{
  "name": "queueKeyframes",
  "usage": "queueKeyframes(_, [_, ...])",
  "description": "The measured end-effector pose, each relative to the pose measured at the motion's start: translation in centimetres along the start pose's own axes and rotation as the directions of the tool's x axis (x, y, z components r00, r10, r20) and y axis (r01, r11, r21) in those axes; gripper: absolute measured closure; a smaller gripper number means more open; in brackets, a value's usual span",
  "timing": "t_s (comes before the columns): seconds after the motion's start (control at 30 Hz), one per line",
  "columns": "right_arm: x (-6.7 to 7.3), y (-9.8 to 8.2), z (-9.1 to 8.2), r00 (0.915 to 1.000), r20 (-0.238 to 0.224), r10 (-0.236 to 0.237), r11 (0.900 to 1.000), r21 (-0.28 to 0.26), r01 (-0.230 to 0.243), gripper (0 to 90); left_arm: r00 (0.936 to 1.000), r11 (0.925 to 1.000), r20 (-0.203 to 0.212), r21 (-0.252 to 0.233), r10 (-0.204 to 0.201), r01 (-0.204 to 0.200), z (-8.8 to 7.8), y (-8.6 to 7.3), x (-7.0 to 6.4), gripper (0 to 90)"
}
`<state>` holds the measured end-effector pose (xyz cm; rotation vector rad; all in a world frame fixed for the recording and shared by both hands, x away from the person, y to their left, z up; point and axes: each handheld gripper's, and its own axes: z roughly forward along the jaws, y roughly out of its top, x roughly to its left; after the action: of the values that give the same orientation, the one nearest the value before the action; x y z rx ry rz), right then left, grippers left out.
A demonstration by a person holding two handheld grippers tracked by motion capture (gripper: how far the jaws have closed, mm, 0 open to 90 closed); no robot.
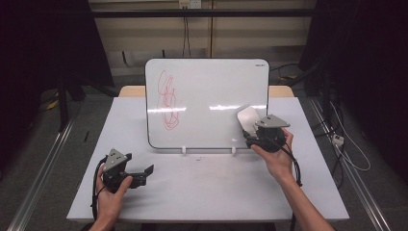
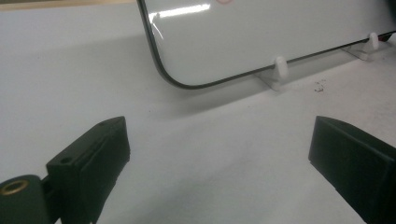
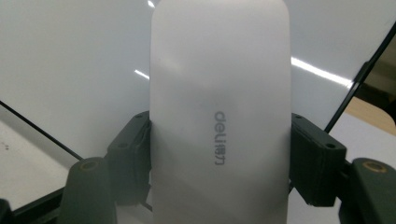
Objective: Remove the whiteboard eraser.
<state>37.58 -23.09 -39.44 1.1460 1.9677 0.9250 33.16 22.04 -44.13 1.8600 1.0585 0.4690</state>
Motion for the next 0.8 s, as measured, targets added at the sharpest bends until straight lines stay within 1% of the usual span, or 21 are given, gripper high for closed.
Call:
queueKeyframes(0.07, [0.1,0.2,-0.3,1.0000,-0.004,0.003,1.000,-0.010,-0.003,31.4,1.0000,1.0000,0.000,0.001,0.000,0.000,0.0,0.0,0.0,5.2])
queueKeyframes(0.13, [0.3,0.4,-0.5,1.0000,-0.006,-0.006,1.000,-0.017,0.006,31.4,1.0000,1.0000,0.001,0.000,0.001,-0.001,0.0,0.0,-0.1,5.2])
queueKeyframes(0.3, [1.0,0.8,-0.7,0.9995,-0.027,-0.013,0.999,-0.042,0.012,31.4,1.0000,1.0000,0.002,0.001,0.002,-0.002,0.0,0.0,0.0,5.2])
queueKeyframes(0.47, [1.5,1.1,-0.5,0.9992,-0.034,-0.019,0.998,-0.060,0.017,31.4,1.0000,1.0000,-0.001,0.003,0.002,-0.002,-0.1,0.0,0.1,5.2])
queueKeyframes(0.53, [1.7,1.2,-0.4,0.9990,-0.033,-0.031,0.997,-0.068,0.029,31.4,1.0000,1.0000,-0.004,0.002,0.002,-0.002,-0.1,0.0,0.1,5.2])
queueKeyframes(0.57, [2.0,1.4,-0.4,0.9984,-0.034,-0.045,0.997,-0.072,0.042,31.4,1.0000,1.0000,-0.004,0.000,0.003,-0.003,-0.1,0.0,0.1,5.2])
queueKeyframes(0.6, [2.0,1.4,-0.4,0.9984,-0.034,-0.045,0.997,-0.072,0.042,31.4,1.0000,1.0000,-0.004,0.000,0.003,-0.003,-0.1,0.0,0.1,5.2])
queueKeyframes(0.8, [2.7,2.0,-0.2,0.9964,-0.060,-0.060,0.994,-0.093,0.054,31.4,0.9999,1.0000,-0.016,-0.004,0.003,-0.003,-0.3,0.0,-0.1,5.2])
